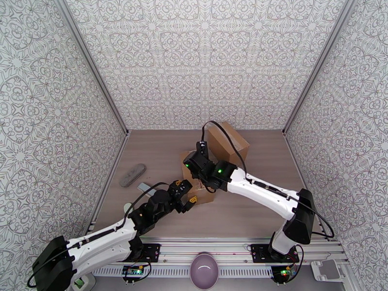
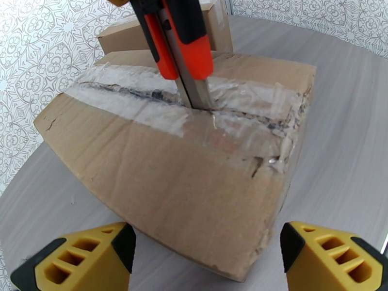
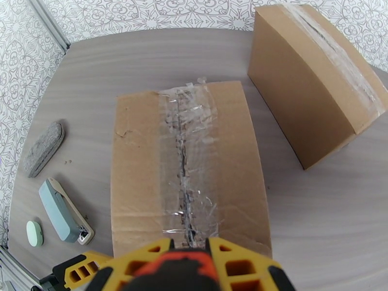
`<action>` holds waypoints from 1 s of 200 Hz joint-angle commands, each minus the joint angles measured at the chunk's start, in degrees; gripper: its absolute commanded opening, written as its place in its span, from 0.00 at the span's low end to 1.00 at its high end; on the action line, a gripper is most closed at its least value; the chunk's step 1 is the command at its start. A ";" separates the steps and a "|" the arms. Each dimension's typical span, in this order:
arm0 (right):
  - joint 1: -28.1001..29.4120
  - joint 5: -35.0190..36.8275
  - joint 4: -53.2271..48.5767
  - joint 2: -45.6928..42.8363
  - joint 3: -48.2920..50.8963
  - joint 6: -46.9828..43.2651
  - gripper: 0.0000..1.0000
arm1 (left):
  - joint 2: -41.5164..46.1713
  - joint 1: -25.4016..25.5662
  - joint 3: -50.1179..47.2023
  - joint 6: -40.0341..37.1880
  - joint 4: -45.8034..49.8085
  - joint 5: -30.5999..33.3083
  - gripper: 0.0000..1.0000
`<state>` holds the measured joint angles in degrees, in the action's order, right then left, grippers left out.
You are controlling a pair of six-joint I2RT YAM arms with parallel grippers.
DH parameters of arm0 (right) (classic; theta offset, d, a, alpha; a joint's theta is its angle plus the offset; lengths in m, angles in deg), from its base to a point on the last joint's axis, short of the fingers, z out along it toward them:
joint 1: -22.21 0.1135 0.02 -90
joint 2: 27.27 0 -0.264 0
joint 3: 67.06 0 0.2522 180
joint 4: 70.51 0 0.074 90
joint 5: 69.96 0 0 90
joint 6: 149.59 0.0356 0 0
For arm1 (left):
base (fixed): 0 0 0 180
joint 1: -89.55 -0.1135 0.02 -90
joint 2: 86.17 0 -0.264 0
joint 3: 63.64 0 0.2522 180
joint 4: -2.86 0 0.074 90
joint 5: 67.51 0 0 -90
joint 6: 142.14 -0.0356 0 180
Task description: Unpack the express box
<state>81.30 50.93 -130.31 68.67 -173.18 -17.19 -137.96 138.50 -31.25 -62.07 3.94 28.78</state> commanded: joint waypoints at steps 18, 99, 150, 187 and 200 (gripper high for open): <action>0.68 0.56 -0.84 -1.50 -4.22 -2.74 0.00 | 1.43 1.76 2.90 -5.34 -0.67 3.07 0.86; 0.68 -3.07 -2.78 -1.22 -2.12 -0.75 0.00 | -1.42 5.58 2.84 -7.21 -5.19 9.81 0.88; 0.68 -4.49 -3.98 -1.06 -2.15 0.09 0.00 | -6.03 6.37 3.49 -7.03 -9.48 13.55 0.88; 0.76 -5.53 -4.82 -1.80 -1.11 1.43 0.00 | -9.74 7.34 4.04 -6.48 -13.30 17.58 0.86; 0.76 -5.63 -5.10 -1.99 -0.99 1.58 0.00 | -10.47 7.39 4.35 -6.02 -13.92 19.15 0.86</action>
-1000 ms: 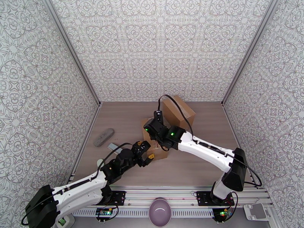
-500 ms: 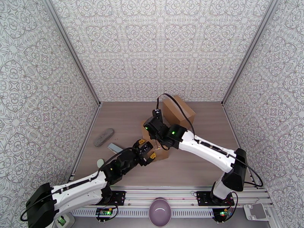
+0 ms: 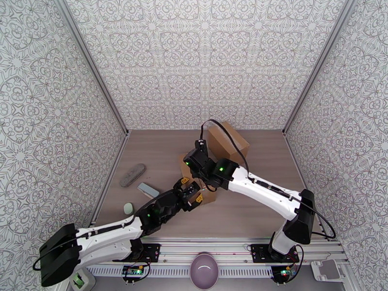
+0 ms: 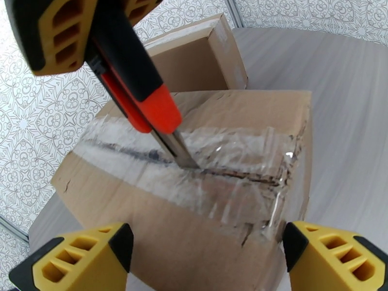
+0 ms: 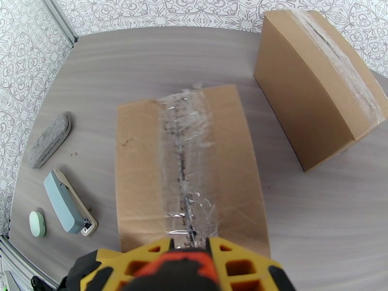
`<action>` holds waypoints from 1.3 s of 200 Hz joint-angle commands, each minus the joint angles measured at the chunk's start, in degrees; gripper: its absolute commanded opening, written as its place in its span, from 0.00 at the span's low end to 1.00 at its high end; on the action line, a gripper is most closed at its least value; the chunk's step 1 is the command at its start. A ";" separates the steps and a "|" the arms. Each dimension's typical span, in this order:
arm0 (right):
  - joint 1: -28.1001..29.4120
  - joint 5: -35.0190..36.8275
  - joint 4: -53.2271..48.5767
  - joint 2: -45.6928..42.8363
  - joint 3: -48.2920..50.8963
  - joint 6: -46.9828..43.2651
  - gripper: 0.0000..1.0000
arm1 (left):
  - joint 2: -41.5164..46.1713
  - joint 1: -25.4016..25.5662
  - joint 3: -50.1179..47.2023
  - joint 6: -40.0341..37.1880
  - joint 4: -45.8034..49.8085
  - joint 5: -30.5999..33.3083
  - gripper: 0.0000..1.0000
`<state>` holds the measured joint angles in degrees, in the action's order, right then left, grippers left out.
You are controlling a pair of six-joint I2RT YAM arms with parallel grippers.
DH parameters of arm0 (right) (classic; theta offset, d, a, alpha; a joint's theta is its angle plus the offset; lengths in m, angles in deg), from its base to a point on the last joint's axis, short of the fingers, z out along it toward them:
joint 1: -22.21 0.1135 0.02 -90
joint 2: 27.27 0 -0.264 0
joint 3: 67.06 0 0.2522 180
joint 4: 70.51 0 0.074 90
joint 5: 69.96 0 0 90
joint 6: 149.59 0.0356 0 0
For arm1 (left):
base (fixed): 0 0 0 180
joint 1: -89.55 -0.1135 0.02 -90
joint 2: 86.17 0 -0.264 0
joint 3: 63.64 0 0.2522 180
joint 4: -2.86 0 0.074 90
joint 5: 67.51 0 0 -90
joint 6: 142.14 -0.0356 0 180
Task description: Unpack the express box
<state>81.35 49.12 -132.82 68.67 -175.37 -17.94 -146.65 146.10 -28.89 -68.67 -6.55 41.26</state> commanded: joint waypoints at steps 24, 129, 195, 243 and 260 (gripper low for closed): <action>0.83 -3.84 -3.35 -2.33 1.28 2.54 0.00 | -2.81 -0.22 2.39 1.45 -4.25 8.82 0.85; 0.88 -4.59 -3.31 -5.75 4.78 0.67 0.00 | -3.03 -3.20 2.17 5.78 -2.53 9.94 0.83; 0.92 -5.16 -2.47 -7.46 7.34 0.38 0.00 | -3.61 -4.85 2.65 6.84 -3.35 9.62 0.82; 0.92 -6.08 -1.55 -8.18 8.56 -0.02 0.00 | -4.00 -6.92 3.38 8.47 -3.03 9.22 0.82; 0.95 -6.32 -1.52 -8.04 8.58 0.05 0.00 | -5.18 -7.34 4.17 8.47 -3.25 9.56 0.81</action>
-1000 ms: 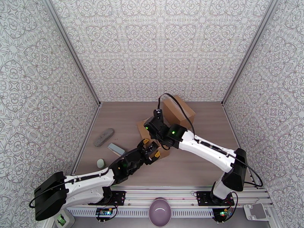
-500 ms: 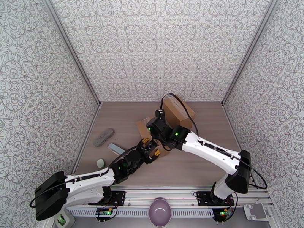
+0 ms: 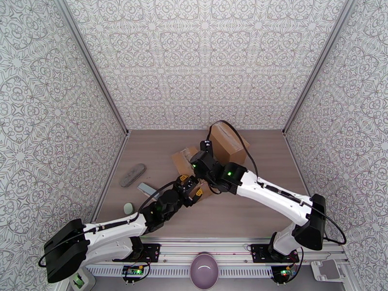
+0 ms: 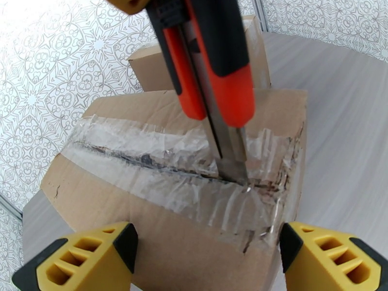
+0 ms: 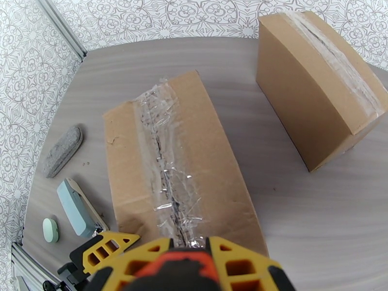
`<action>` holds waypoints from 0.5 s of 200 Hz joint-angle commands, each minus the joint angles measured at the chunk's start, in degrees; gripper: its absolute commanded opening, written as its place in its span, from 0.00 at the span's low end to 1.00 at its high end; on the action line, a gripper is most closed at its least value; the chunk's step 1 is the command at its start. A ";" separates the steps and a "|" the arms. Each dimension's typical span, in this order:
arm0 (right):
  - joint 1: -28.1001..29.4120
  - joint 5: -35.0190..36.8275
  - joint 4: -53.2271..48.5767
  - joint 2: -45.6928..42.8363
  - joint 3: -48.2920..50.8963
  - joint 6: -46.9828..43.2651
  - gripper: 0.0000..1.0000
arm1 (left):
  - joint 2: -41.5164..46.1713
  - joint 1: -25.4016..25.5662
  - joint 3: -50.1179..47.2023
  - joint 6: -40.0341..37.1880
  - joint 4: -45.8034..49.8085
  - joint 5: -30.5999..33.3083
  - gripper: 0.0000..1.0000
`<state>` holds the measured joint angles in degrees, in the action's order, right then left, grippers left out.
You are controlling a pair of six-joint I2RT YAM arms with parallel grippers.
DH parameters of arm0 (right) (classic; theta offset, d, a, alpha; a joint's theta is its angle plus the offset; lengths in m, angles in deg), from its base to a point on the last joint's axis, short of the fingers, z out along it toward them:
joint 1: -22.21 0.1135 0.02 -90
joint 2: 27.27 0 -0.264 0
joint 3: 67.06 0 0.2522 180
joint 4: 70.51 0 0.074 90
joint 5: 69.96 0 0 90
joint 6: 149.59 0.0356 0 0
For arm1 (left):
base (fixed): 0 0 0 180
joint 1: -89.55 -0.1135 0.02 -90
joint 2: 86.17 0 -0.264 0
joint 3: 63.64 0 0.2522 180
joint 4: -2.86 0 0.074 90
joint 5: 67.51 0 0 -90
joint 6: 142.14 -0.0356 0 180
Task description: Unpack the express box
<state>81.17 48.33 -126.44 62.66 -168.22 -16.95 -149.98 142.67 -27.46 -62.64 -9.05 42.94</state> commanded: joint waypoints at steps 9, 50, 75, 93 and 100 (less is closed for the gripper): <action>1.06 -5.62 -8.00 -2.14 1.32 -0.83 0.00 | -2.34 -3.95 3.20 2.32 -0.88 8.05 0.81; 1.07 -4.91 -8.78 -2.92 1.43 -0.71 0.00 | -3.88 -4.50 4.29 2.62 -0.50 8.04 0.81; 1.09 -4.93 -8.75 -3.25 1.78 -0.54 0.00 | -4.13 -5.12 4.83 3.27 0.55 8.12 0.81; 1.08 -4.53 -8.05 -4.03 2.37 -0.10 0.00 | -4.20 -5.28 4.92 3.38 0.94 7.82 0.81; 1.11 -4.24 -7.65 -4.44 2.51 -0.14 0.00 | -4.21 -5.38 4.96 3.49 0.99 7.60 0.81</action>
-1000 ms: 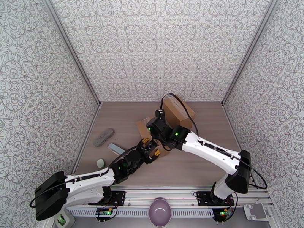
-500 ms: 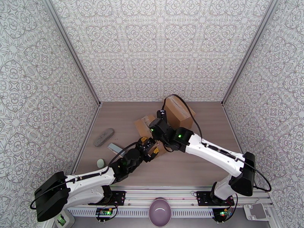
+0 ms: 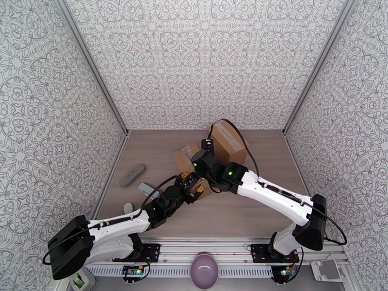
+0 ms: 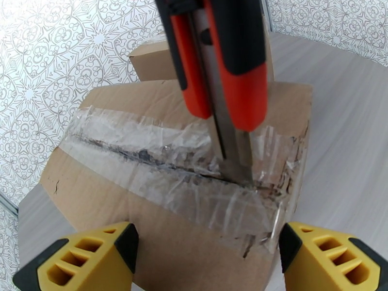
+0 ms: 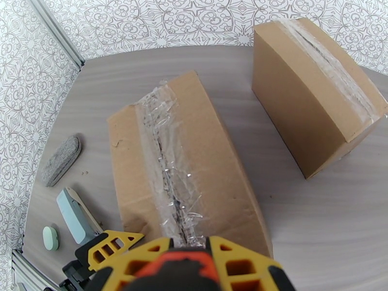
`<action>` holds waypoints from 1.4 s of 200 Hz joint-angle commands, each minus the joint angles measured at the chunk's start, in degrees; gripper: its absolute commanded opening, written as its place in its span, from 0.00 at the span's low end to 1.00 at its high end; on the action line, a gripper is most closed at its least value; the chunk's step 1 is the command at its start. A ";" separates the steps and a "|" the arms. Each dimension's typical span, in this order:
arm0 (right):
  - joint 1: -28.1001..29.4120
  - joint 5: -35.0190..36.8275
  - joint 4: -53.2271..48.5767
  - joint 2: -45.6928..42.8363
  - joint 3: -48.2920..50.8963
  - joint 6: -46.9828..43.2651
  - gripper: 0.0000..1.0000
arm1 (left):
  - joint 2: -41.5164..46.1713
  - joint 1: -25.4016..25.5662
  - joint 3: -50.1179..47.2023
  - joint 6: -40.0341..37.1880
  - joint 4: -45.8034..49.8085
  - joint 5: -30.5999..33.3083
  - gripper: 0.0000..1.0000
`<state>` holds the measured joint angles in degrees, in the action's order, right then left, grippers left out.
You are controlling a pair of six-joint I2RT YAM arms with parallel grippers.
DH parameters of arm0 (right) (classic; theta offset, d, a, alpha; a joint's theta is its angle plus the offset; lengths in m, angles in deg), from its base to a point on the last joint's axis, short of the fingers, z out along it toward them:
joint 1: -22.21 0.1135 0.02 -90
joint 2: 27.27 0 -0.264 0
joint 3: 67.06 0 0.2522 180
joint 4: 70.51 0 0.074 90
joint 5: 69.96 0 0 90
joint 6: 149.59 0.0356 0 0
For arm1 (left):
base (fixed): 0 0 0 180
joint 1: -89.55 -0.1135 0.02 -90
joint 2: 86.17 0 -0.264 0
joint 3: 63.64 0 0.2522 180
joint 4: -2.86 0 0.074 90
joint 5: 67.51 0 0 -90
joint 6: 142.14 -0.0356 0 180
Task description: Unpack the express box
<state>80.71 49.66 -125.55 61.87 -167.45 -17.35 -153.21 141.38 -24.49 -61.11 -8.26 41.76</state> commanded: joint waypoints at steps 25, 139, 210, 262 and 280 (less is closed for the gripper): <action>1.53 -5.49 -8.33 -4.28 2.08 0.11 0.00 | -0.98 -4.19 2.20 2.56 1.31 8.42 0.81; 1.53 -5.75 -9.16 -4.59 2.87 1.40 0.00 | -3.17 -4.18 6.43 2.64 3.83 9.96 0.79; 1.53 -3.57 -7.97 -7.74 3.46 1.79 0.00 | -4.53 -4.61 7.65 3.13 6.07 10.62 0.79; 1.53 -3.79 -8.71 -8.58 4.10 2.41 0.00 | -5.36 -4.73 9.05 3.48 7.76 11.71 0.79; 1.44 -4.43 -9.42 -7.79 4.23 3.13 0.00 | -5.29 -4.63 9.35 3.73 7.67 11.76 0.79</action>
<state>80.58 53.14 -126.03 56.71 -163.89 -15.93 -156.99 140.33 -17.45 -58.95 -1.83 41.65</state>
